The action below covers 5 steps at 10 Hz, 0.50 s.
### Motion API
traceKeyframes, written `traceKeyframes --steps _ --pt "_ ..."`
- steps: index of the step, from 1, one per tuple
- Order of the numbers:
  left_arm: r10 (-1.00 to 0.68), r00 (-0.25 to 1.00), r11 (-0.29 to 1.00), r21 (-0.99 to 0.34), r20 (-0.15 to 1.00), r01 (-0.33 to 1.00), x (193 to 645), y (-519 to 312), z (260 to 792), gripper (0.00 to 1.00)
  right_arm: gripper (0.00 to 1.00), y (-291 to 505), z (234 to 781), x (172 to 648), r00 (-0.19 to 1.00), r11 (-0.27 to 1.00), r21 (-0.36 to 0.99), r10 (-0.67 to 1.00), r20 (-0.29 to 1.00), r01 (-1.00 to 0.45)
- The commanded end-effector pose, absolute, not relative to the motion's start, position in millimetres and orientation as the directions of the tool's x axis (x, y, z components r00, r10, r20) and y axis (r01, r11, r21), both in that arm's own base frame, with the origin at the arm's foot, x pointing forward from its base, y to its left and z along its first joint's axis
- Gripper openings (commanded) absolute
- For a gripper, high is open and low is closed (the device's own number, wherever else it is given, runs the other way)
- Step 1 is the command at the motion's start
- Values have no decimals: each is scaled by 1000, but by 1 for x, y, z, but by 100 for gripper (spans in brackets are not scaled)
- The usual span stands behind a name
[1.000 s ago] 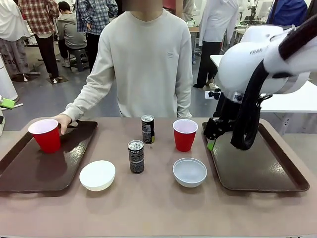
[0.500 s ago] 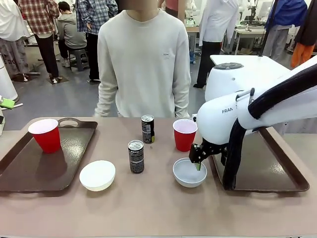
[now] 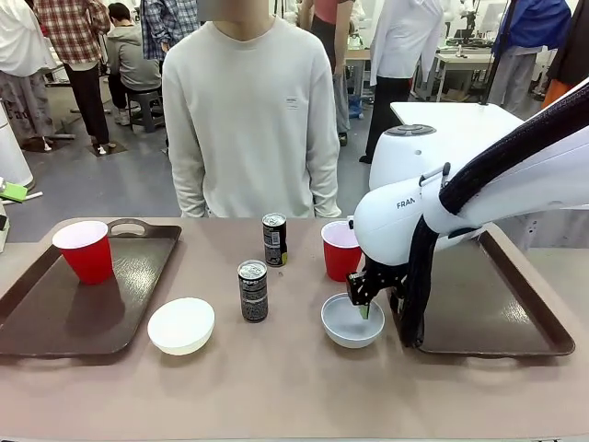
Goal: Prepare tableware on both trays.
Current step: Pick up a Picnic Bowl from the table and place it on a Handle tray.
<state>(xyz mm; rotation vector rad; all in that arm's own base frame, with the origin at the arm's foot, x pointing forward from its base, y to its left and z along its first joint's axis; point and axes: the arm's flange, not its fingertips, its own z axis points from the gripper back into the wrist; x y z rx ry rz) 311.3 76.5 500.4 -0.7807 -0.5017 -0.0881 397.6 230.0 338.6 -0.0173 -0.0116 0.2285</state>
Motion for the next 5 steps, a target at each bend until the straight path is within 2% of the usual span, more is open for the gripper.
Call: traceKeyframes --steps 1,5 --pt "108 879 712 -653 464 257 311 77 500 100 0 230 339 402 971 971 -8 239 2 -239" --pt "108 879 712 -653 464 257 311 77 500 100 0 225 336 405 968 969 22 248 -26 -248"
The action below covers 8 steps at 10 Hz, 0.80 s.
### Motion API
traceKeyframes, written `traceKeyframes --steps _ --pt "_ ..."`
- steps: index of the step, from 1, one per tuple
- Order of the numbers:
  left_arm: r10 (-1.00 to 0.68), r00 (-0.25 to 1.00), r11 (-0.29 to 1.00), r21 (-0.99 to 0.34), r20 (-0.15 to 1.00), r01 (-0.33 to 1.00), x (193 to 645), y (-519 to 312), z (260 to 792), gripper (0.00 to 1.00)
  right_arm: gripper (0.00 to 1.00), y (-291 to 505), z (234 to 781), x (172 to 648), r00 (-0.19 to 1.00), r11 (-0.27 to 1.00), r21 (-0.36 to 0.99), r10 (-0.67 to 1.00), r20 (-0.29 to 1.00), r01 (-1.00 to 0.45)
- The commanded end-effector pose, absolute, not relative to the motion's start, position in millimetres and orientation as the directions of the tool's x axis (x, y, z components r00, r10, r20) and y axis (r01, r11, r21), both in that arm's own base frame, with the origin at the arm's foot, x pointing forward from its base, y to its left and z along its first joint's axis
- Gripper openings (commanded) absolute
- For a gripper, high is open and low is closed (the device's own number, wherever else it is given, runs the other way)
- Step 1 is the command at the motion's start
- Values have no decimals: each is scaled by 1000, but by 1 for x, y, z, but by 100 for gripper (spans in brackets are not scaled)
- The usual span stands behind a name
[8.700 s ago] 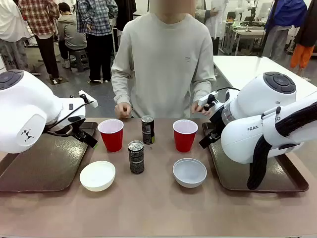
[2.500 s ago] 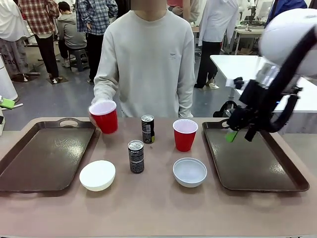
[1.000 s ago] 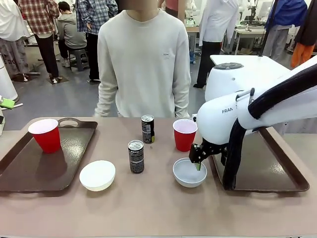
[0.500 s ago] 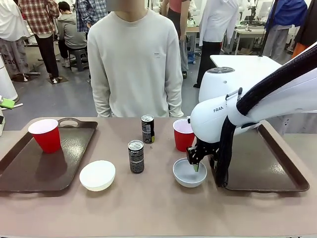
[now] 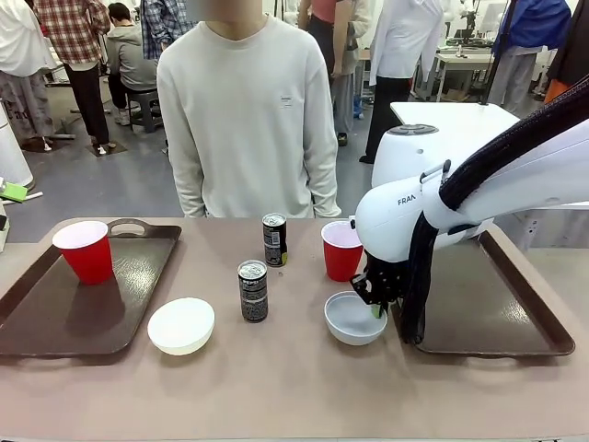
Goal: Prepare tableware on both trays.
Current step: Pick up a Picnic Bowl from the table and place it on a Handle tray.
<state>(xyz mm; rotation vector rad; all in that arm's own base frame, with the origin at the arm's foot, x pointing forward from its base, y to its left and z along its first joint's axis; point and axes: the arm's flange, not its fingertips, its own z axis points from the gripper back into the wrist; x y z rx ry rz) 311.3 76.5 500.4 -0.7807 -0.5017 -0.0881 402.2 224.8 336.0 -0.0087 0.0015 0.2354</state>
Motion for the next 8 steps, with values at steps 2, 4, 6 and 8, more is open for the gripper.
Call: traceKeyframes --steps 2,4,6,8 --pt "108 879 712 -653 464 257 311 77 500 100 0 221 340 403 963 965 25 264 -59 -263" --pt "108 879 712 -653 464 257 311 77 500 100 0 213 361 395 953 959 20 284 -109 -283" --pt "108 879 712 -653 464 257 311 77 500 100 0 202 397 391 954 957 49 288 -86 -285" --pt "108 879 712 -653 464 257 311 77 500 100 0 187 434 393 952 948 124 302 -54 -293"
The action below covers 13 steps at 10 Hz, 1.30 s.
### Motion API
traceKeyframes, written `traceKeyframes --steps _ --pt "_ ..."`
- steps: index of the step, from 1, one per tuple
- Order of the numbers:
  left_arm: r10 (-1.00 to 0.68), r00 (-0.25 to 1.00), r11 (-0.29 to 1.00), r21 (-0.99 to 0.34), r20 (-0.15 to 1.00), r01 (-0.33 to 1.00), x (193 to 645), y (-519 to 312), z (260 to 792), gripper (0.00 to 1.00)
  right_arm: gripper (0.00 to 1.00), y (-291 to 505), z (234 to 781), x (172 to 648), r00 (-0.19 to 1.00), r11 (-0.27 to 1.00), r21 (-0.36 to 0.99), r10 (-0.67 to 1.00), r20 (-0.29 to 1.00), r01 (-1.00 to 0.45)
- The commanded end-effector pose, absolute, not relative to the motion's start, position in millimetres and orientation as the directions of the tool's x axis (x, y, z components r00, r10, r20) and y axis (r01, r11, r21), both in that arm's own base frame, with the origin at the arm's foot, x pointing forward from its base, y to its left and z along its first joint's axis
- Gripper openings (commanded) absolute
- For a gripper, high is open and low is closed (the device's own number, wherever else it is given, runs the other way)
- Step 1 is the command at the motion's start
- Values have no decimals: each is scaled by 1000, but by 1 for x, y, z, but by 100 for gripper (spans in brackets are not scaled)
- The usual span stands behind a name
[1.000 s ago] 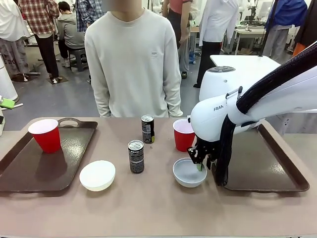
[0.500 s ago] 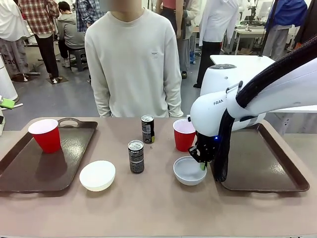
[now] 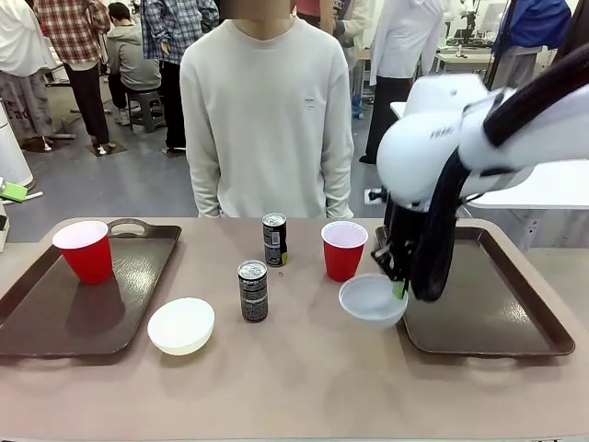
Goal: Prepare tableware on both trays.
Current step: Pick up a Picnic Bowl from the table and place it on a Handle tray.
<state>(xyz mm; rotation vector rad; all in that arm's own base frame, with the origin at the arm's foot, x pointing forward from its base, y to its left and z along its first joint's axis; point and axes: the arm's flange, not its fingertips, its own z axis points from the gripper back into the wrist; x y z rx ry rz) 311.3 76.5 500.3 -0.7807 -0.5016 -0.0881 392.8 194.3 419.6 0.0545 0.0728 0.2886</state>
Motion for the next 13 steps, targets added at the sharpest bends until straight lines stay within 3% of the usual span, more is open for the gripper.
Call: traceKeyframes --steps 1,3,7,11,12,13 --pt "108 879 712 -653 464 257 311 77 500 100 0 179 446 393 951 941 160 308 -36 -298" --pt "108 879 712 -653 464 257 311 77 500 100 0 153 459 394 948 931 193 317 -6 -310" --pt "108 879 712 -653 464 257 311 77 500 100 0 60 460 408 889 891 116 449 -89 -438" --pt "108 879 712 -653 464 257 311 77 500 100 0 -6 444 417 915 913 91 401 -31 -397" --pt "108 879 712 -653 464 257 311 77 500 100 0 -2 440 418 958 955 93 285 -10 -283" --pt "108 879 712 -653 464 257 311 77 500 100 0 -10 455 415 918 917 103 393 -54 -386"
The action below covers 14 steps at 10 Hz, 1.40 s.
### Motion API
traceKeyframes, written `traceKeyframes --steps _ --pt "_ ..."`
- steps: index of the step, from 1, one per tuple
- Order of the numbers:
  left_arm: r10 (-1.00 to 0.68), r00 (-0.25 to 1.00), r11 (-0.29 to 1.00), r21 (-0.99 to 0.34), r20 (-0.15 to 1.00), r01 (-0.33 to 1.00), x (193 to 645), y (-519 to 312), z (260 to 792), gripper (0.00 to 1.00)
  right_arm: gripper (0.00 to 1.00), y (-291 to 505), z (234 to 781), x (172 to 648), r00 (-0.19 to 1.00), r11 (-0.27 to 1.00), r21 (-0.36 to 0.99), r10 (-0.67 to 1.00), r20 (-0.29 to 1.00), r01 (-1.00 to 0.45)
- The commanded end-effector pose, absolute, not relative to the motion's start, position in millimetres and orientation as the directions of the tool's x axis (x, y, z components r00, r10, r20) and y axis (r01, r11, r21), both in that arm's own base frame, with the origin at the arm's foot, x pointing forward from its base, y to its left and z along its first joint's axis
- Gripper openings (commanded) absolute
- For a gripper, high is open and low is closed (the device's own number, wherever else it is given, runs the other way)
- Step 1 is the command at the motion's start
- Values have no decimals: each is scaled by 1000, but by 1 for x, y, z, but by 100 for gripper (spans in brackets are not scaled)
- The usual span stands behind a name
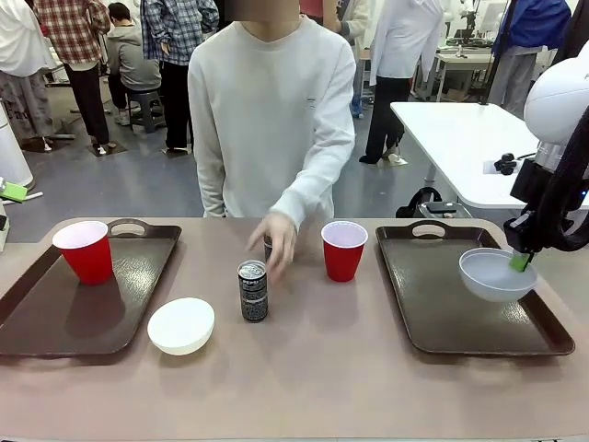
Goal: Prepare tableware on both trays.
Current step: Pick up a Picnic Bowl from the table and place it on a Handle tray.
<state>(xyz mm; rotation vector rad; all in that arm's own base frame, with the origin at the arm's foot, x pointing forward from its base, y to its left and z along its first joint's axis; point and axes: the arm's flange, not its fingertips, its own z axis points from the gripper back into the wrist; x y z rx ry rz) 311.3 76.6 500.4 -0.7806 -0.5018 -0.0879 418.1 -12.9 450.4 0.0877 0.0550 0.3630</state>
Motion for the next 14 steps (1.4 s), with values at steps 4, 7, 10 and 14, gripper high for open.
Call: traceKeyframes --steps 4,7,10,14 --pt "108 879 712 -653 464 257 311 77 500 100 4 -10 451 416 927 925 98 372 -46 -366" --pt "108 879 712 -653 464 257 311 77 500 100 4 -16 427 439 904 896 116 427 36 -428" --pt "108 879 712 -653 464 257 311 77 500 100 4 -19 407 457 912 904 119 407 50 -410" --pt "108 879 712 -653 464 257 311 77 500 100 4 -19 380 481 920 910 136 392 19 -391"
